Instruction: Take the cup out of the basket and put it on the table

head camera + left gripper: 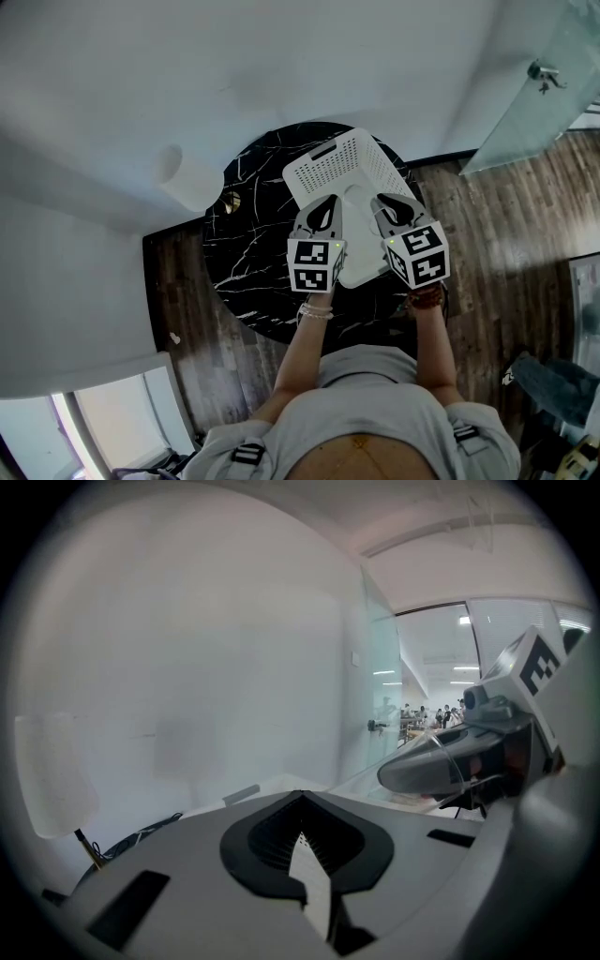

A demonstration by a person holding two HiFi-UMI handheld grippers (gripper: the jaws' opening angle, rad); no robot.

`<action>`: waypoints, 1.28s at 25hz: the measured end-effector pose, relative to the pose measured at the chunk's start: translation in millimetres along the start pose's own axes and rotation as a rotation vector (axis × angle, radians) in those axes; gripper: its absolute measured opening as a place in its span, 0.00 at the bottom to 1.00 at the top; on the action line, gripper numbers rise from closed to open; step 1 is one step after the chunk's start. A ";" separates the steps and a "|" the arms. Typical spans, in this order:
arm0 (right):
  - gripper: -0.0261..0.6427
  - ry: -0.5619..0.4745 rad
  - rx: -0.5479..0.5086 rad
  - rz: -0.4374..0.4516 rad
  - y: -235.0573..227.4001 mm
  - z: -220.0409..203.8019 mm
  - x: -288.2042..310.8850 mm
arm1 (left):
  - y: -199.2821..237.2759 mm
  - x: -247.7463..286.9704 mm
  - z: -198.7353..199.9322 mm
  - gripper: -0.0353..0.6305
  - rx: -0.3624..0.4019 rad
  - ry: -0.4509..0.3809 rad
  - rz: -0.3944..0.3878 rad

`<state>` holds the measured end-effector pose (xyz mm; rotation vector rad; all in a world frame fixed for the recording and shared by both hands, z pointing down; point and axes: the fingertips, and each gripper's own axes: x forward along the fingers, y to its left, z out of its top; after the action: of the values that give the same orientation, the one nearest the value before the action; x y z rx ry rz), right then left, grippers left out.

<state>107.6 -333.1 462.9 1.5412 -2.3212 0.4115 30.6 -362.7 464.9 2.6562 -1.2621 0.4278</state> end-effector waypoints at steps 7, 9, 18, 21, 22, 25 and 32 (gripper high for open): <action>0.11 0.013 0.021 0.003 0.1 -5.5 1.4 | -1.5 -6.2 7.6 0.06 0.010 -0.017 0.002; 0.11 0.012 0.030 0.008 0.8 -6.3 1.6 | -0.9 -7.3 7.7 0.06 0.010 -0.018 0.004; 0.11 0.015 0.025 0.010 2.6 -7.0 -0.1 | -2.1 -8.4 10.3 0.06 0.016 -0.024 -0.001; 0.11 0.014 0.020 0.011 3.3 -6.5 -0.4 | -2.9 -8.1 10.8 0.06 0.019 -0.025 -0.004; 0.10 0.016 0.017 0.010 3.7 -6.5 -0.7 | -3.2 -8.1 10.6 0.06 0.019 -0.024 -0.005; 0.10 0.017 0.010 0.010 4.6 -5.3 -2.0 | -3.4 -8.0 11.1 0.06 0.021 -0.025 -0.006; 0.10 0.018 0.003 0.009 5.6 -2.6 -3.2 | -2.6 -7.8 11.5 0.06 0.023 -0.024 -0.011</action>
<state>103.9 -327.3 463.6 1.5221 -2.3156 0.4293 30.0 -358.5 451.4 2.6934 -1.2568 0.4121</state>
